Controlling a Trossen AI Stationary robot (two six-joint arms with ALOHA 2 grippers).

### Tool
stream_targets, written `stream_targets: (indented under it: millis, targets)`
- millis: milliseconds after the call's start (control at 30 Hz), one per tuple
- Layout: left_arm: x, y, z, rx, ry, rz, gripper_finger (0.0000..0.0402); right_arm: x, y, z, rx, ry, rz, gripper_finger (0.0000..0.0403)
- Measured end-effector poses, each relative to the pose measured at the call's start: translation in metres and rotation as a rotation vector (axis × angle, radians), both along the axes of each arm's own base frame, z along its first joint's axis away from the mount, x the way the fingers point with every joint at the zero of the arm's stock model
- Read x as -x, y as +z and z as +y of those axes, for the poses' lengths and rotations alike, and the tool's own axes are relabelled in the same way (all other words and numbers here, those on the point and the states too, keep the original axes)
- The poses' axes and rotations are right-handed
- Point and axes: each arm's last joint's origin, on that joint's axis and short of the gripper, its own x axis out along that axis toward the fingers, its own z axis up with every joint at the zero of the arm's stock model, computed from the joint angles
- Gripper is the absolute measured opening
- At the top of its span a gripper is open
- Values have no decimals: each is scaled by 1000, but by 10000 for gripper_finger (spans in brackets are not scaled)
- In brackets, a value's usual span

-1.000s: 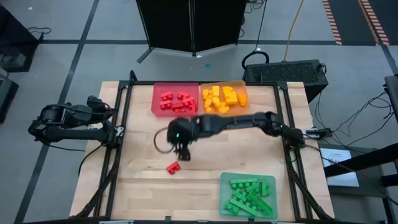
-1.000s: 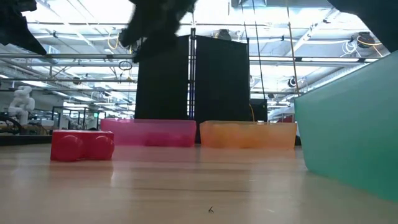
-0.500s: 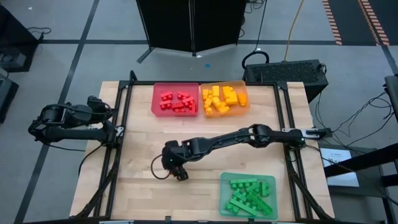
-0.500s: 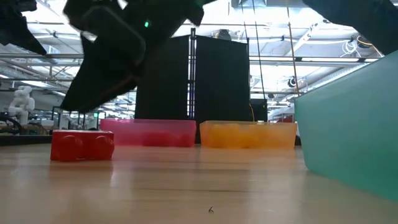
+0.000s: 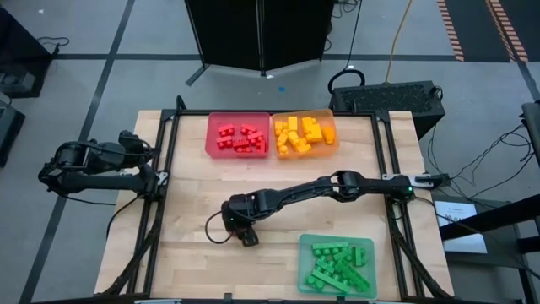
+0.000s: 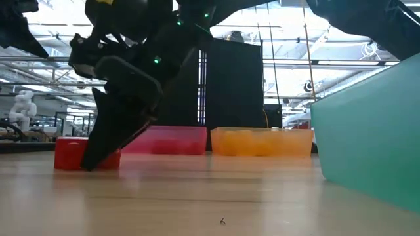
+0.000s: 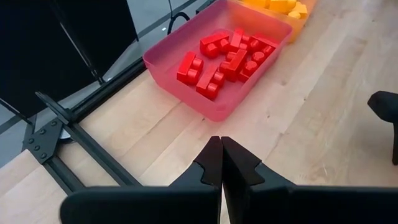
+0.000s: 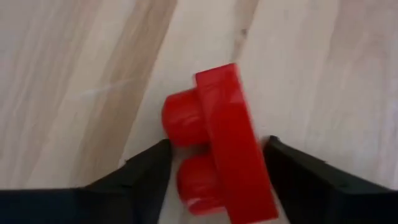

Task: Sort blocks
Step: Put the red game piece into the red bin

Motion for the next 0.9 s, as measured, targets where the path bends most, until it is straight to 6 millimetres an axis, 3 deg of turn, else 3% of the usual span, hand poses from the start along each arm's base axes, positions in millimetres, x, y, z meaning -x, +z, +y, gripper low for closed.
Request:
stream_targets:
  millis: [167,433,667,900]
  targets:
    - [0,0,0,0,-1,1,2,-1,-1,-3,-25,-51,11,155]
    - [0,0,0,-5,-5,7,2,-8,12,-22,-98,-205,-6,147]
    - [0,0,0,-6,-5,8,2,-19,61,-71,-54,-357,-175,147]
    - [0,0,0,-5,-5,7,2,-8,119,-145,33,-598,-336,147]
